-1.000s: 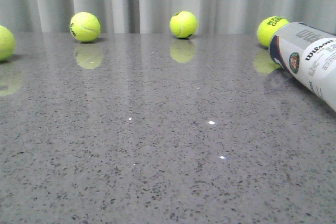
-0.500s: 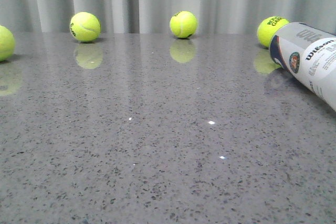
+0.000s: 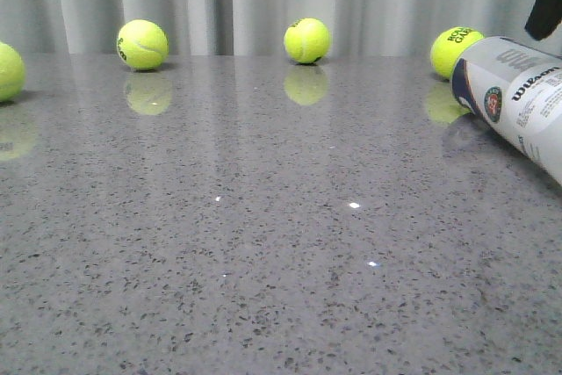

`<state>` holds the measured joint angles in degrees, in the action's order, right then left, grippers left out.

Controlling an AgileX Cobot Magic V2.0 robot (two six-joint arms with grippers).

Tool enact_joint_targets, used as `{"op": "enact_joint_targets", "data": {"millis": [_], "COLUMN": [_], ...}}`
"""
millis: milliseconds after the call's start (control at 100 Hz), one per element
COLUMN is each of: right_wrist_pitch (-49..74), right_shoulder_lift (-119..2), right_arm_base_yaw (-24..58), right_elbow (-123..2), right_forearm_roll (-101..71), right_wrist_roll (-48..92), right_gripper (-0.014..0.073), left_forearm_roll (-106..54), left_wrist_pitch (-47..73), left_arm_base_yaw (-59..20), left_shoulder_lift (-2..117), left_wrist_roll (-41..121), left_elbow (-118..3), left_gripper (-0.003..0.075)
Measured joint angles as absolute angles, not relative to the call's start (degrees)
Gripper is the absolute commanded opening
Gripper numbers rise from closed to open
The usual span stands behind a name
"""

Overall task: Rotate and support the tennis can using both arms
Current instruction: 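Lower the right gripper over the lying Wilson can and grasp it, then lift the can with the right gripper and set it down centered on the table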

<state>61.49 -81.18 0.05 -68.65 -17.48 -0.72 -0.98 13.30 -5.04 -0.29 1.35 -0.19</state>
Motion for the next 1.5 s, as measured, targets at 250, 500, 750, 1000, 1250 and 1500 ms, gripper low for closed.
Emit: {"op": "enact_joint_targets", "data": {"millis": [250,500,750,1000,1250,1500], "right_wrist_pitch": [60.0,59.0,59.0,63.6,66.7,68.6], "right_shoulder_lift": [-88.3,-90.1,-90.2,-90.6,-91.2,-94.5], "right_arm_base_yaw": [0.1,0.1,0.1,1.3,8.2,16.6], "right_elbow": [-69.8,-69.8,-69.9,-74.9,-84.8,-91.0], "right_forearm_roll": [-17.6,-17.8,-17.9,-17.9,-17.9,-17.9], "right_wrist_roll": [-0.7,-0.6,-0.6,2.9,13.6,31.1], "right_gripper": [0.0636,0.0475,0.0239,0.0239,0.0239,0.0239], "left_forearm_roll": [-1.0,-1.0,-1.0,-1.0,-1.0,-1.0], "left_wrist_pitch": [13.3,13.3,13.3,13.3,13.3,13.3], "left_arm_base_yaw": [-5.0,-5.0,-5.0,-5.0,-5.0,-5.0], "left_shoulder_lift": [-0.3,-0.3,-0.3,-0.3,-0.3,-0.3], "left_wrist_roll": [1.4,1.4,1.4,1.4,1.4,1.4], "left_elbow": [-0.2,-0.2,-0.2,-0.2,-0.2,-0.2], "left_gripper": [-0.0021,-0.0021,-0.0021,-0.0021,-0.0021,-0.0021]}}
